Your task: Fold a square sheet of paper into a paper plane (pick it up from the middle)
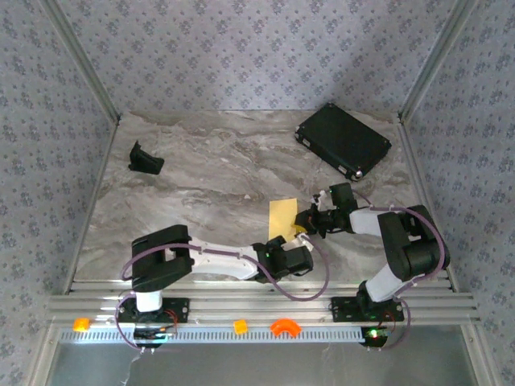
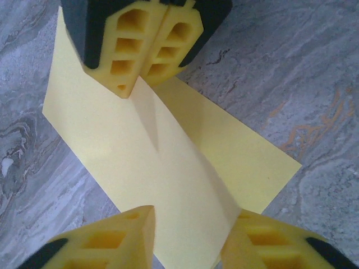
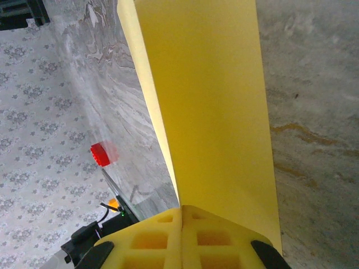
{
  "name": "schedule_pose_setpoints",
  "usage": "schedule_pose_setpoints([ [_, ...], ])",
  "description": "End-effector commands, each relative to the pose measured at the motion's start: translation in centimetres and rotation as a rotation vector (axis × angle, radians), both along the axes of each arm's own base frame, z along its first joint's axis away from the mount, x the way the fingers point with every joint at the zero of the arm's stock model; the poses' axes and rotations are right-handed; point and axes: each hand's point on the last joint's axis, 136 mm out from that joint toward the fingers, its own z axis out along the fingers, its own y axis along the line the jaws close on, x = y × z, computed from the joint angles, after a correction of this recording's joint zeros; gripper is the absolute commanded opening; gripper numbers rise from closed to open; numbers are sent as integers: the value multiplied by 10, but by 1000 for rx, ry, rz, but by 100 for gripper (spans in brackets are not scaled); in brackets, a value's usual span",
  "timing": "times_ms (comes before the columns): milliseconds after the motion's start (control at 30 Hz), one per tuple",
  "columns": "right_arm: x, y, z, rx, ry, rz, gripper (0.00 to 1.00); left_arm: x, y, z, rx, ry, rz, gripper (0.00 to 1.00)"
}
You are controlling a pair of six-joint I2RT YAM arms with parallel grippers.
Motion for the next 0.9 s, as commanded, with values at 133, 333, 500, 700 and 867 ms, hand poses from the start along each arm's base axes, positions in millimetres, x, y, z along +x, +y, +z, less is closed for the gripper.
schedule_pose_setpoints([
  [133,2,-2,6,-3,-3,-8,7,-5,-2,10,-64,21,7,20],
  [333,3,-3,10,-5,-15,-10,11,-4,-8,14,-102,44,8,11],
  [500,-4,-23,12,-133,-30,-40,34,-1,-8,11,-222,260,29,6],
  [700,-23,-64,13,-344,-114,-159,41,-2,-14,13,-429,606,-15,5],
  [867,-41,-50,19,-252,-101,-110,29,1,-20,17,-506,744,-35,5],
])
